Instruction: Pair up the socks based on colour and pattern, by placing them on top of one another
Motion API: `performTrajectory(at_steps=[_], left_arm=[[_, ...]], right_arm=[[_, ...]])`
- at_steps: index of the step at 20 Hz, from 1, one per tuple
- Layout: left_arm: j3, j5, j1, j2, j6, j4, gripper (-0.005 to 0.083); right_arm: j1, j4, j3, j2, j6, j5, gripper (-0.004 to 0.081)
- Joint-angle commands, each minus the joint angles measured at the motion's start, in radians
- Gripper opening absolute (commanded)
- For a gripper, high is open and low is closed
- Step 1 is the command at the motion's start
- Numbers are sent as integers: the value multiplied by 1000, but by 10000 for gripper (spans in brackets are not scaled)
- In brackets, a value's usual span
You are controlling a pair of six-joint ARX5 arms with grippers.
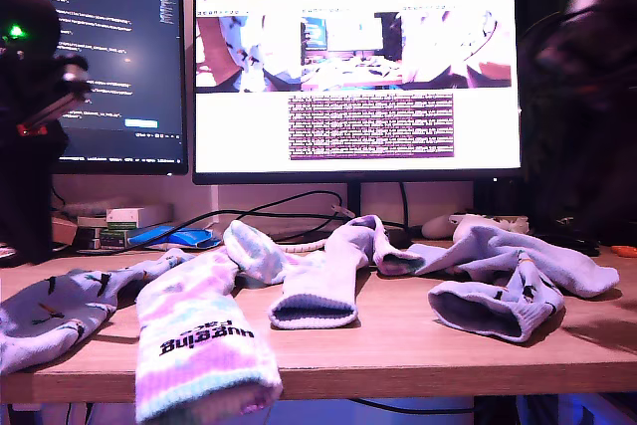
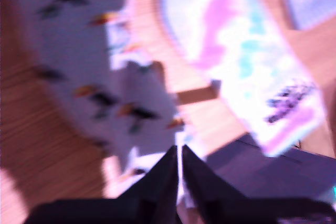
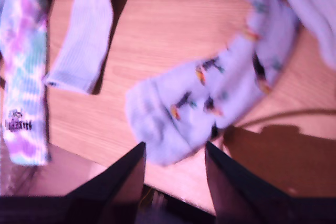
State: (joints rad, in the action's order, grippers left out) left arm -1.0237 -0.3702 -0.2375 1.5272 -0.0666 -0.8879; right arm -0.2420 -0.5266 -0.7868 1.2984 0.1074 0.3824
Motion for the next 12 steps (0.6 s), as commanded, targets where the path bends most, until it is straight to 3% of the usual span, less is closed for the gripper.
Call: performTrajectory(at_steps=[1,3,6,12], left_arm=[[9,-8,-18,8,-13,13,-17],[9,-12,-37,8,-12,35,-17],[9,-37,-45,8,-10,52,-17],[9,-50,-44,8,-10,56,-17]], right_arm=[[-39,-41,-60,63,-84,2,346],[-103,-97,-135,122,-161,-5,355],[-188,-156,-211,194,-169,-111,369],[-280,-242,-276,347,-187,-280,371]])
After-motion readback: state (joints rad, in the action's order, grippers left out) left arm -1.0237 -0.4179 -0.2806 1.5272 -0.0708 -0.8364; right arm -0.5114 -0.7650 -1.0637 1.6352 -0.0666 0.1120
